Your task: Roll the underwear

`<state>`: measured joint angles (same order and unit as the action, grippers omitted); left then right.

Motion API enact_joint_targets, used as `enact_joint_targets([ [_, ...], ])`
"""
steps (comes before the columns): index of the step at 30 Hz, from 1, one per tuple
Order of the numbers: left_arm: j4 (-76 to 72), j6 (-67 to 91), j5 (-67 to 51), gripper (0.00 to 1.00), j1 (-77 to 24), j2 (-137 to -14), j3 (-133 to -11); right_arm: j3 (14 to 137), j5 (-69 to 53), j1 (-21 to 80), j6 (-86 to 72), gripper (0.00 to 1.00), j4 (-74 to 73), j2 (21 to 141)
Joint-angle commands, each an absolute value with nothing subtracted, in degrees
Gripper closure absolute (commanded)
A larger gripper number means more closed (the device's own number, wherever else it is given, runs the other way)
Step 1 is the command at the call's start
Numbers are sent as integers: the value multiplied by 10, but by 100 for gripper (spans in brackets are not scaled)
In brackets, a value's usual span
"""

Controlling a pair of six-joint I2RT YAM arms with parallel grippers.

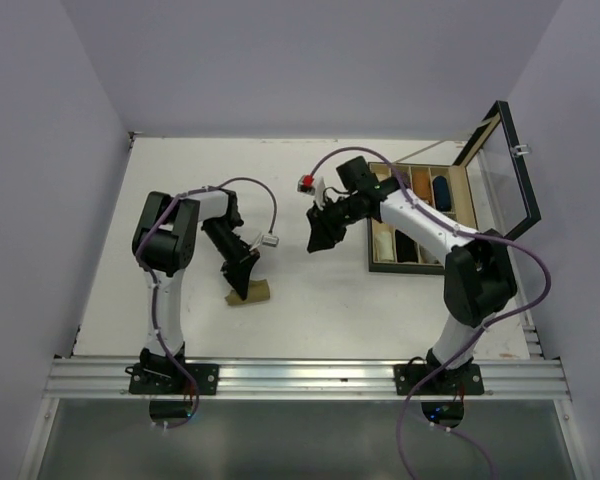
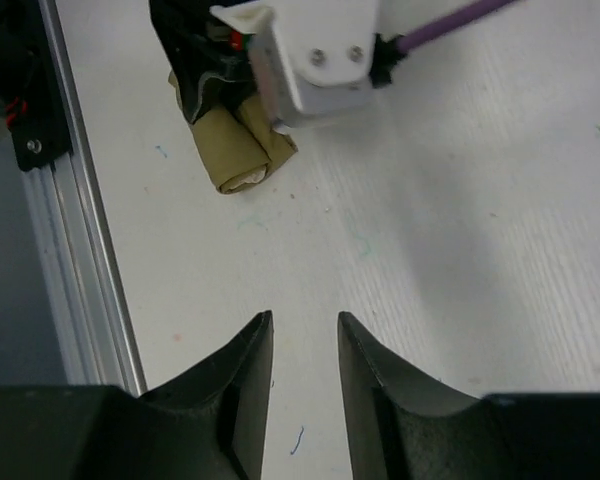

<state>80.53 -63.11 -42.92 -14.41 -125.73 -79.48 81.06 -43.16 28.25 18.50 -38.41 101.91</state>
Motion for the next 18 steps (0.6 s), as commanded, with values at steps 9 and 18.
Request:
enact_joint_targets([
  [9,712,-626,-330,85,-146,-1297,-782,765,-289,539,308,55,-203,1043],
  [18,700,-623,-339,81,-146,-1292,-784,766,-244,582,333,53,-147,1129],
])
